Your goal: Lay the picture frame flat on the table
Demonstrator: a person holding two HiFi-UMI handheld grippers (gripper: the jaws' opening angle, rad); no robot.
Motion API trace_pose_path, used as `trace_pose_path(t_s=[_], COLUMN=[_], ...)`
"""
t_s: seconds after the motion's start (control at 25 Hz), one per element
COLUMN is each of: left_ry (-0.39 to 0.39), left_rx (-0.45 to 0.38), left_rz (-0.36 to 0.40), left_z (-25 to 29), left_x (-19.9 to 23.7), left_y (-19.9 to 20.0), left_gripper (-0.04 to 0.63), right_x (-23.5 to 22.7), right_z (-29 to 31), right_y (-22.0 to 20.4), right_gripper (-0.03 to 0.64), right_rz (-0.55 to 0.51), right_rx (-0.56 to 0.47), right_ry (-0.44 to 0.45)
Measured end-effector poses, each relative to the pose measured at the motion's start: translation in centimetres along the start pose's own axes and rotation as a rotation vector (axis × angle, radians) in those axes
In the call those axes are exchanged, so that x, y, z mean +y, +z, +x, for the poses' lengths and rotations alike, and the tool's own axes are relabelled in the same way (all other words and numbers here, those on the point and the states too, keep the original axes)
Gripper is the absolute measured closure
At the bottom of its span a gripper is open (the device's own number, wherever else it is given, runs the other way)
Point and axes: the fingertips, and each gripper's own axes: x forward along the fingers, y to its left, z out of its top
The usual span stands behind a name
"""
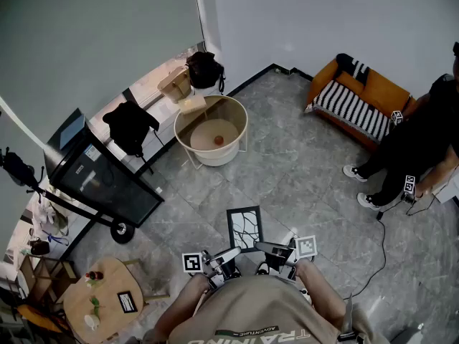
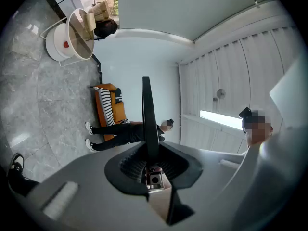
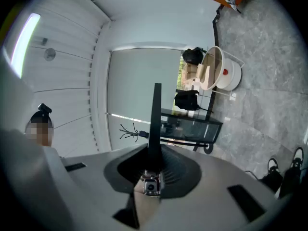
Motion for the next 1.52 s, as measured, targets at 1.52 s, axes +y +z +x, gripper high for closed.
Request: trace_pose_path(t_s=[1.52], left_ry=[0.026], left_rx=[-0.068], left_rz=[0.041], left_z=[5.8], left_x=[6.0], left_y=[28.2], left_gripper=[0.522], right_x=[-7.9], right_z=[13.8], right_y=[25.3], right_gripper=[0.552], right_rz=[-0.042], right_rx=[0.078], right_ry=[0.063])
